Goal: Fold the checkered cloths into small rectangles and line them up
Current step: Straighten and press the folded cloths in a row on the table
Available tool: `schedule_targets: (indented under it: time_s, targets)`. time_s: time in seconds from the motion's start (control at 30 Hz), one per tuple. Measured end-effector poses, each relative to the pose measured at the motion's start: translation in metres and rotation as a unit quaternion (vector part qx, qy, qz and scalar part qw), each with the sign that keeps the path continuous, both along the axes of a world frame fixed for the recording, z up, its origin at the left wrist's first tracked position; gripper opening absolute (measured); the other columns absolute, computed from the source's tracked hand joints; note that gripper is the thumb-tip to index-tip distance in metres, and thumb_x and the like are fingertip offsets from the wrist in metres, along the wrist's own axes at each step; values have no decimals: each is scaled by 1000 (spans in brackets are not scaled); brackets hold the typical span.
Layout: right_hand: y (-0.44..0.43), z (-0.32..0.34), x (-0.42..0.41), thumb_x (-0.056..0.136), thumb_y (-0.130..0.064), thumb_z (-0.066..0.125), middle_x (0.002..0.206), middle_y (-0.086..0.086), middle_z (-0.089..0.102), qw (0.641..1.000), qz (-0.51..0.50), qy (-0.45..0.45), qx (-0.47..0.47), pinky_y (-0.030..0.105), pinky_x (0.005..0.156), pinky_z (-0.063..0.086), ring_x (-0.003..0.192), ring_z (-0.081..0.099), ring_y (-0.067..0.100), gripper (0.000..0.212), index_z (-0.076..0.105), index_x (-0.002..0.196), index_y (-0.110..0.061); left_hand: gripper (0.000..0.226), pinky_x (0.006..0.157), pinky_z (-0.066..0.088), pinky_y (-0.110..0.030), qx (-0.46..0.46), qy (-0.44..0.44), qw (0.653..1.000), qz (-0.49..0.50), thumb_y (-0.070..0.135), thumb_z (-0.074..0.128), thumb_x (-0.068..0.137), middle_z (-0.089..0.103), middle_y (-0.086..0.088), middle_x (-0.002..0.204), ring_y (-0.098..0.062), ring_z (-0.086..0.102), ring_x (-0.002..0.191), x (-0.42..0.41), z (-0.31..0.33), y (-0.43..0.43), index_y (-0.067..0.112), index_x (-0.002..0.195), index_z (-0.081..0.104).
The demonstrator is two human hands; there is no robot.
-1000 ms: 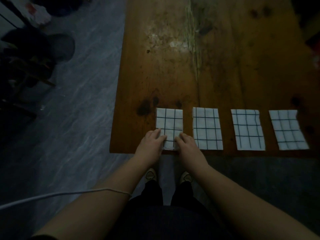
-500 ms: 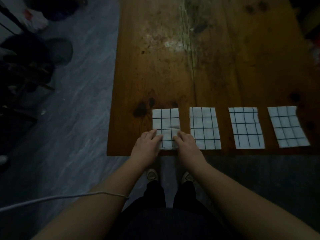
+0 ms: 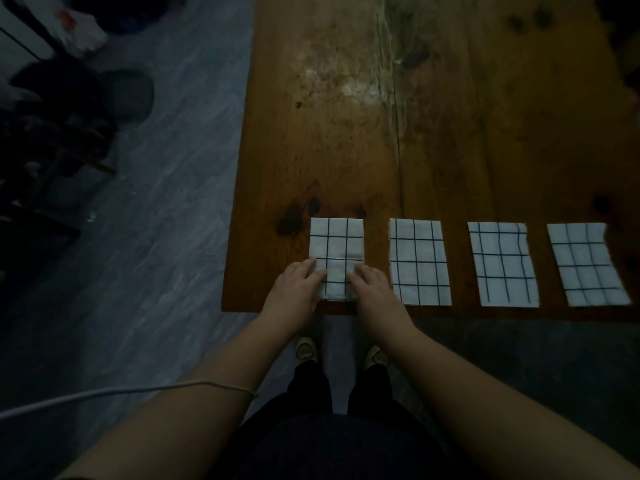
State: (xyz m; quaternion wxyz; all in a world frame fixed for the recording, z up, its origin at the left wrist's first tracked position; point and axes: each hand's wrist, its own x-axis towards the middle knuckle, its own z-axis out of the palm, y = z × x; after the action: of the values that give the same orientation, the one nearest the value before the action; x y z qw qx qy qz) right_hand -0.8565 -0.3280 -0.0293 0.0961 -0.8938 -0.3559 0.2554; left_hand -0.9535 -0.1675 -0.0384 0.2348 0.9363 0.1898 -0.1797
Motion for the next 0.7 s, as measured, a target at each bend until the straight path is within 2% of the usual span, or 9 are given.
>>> schedule_targets:
  time_s: [0.43,0.7]
  targets:
    - [-5,4,-2,90,-20,71,164,1,23,999,-27,2,-32,42,120,26,152,18,21,75,31,154,-25,62,125,24,-48,3,14,999,-32,33,58,100,20,-4,168,-26,16,153,0,3,2,31,157,33]
    - [-3,7,-15,94,-16,64,167,-1,16,998,-49,-10,-27,40,123,15,155,11,18,76,23,158,-25,67,125,14,-46,27,27,996,-75,37,51,103,10,-4,171,-27,6,157,-3,12,0,30,161,20]
